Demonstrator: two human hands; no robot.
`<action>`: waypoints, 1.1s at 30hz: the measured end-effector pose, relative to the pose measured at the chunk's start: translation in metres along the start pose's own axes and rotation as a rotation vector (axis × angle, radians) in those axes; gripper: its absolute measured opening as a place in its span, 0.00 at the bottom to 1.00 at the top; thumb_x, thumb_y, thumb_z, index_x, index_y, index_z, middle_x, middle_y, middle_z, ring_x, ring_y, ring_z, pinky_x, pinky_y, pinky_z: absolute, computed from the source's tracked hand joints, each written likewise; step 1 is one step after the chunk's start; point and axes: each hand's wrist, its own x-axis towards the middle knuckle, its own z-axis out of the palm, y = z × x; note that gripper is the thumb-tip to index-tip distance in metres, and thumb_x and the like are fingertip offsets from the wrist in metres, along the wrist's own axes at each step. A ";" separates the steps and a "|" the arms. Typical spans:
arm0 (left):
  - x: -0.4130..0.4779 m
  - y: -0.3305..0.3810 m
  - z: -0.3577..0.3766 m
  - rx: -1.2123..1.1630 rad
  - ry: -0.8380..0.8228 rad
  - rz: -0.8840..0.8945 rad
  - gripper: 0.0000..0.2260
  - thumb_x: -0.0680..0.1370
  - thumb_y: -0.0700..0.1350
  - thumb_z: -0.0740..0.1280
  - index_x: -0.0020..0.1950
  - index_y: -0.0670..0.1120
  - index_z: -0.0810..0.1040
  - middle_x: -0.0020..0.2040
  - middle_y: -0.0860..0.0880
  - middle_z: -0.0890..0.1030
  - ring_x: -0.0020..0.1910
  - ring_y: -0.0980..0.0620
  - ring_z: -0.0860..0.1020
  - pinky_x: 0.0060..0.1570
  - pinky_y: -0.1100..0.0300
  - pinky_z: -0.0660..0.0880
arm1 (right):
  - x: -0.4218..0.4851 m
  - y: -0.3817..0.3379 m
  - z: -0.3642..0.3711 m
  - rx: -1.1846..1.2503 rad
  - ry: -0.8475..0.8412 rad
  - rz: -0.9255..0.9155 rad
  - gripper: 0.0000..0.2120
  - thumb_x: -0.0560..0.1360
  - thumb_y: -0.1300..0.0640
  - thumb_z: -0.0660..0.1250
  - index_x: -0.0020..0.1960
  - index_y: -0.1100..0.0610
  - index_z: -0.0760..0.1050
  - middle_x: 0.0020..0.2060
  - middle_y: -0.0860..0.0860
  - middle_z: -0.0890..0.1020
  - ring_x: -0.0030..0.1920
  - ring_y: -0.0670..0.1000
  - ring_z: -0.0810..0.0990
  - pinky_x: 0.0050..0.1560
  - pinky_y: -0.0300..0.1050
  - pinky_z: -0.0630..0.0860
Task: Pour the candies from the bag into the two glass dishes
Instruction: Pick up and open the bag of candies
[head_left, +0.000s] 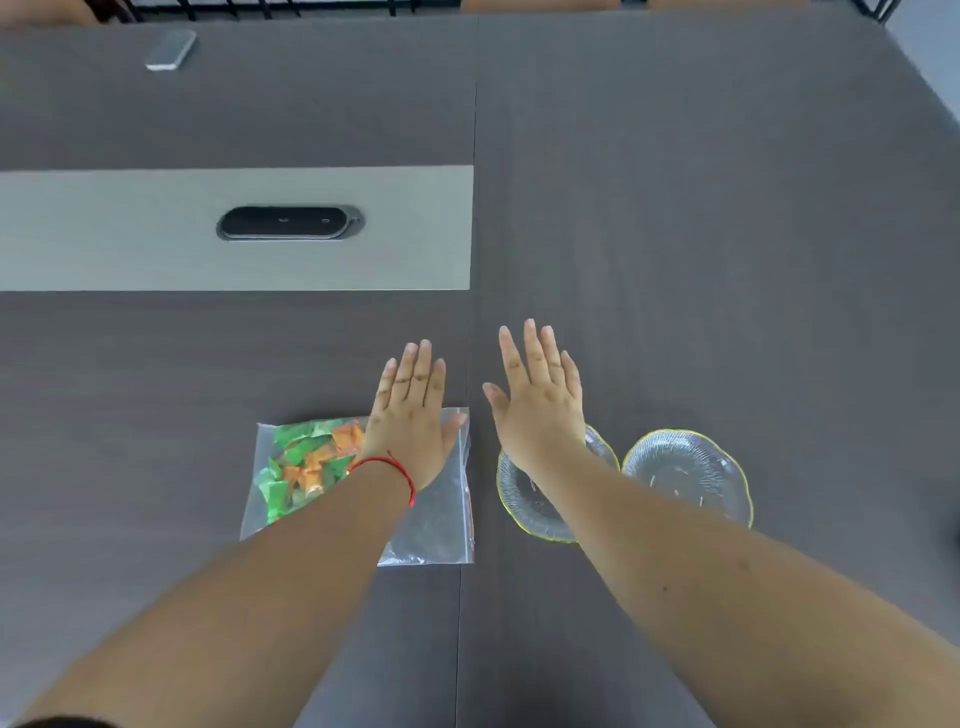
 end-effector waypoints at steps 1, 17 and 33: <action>-0.003 0.001 0.005 0.016 -0.051 -0.012 0.31 0.78 0.59 0.43 0.75 0.42 0.44 0.78 0.42 0.42 0.77 0.46 0.40 0.74 0.50 0.33 | -0.002 -0.001 0.005 -0.021 -0.010 -0.005 0.30 0.82 0.43 0.46 0.79 0.48 0.38 0.79 0.51 0.42 0.78 0.52 0.39 0.76 0.51 0.40; -0.024 0.047 0.049 -0.233 -0.412 -0.311 0.17 0.78 0.52 0.54 0.56 0.42 0.75 0.54 0.42 0.79 0.54 0.42 0.78 0.49 0.50 0.77 | -0.050 0.010 0.073 -0.074 -0.275 -0.072 0.27 0.82 0.45 0.45 0.79 0.50 0.45 0.79 0.53 0.39 0.78 0.53 0.36 0.76 0.52 0.34; -0.033 0.015 -0.006 -1.079 -0.386 -0.370 0.11 0.74 0.46 0.66 0.32 0.48 0.70 0.28 0.48 0.77 0.26 0.52 0.78 0.34 0.58 0.77 | -0.028 -0.018 0.017 0.164 -0.331 0.024 0.20 0.78 0.48 0.50 0.36 0.52 0.76 0.42 0.46 0.78 0.57 0.50 0.74 0.63 0.54 0.61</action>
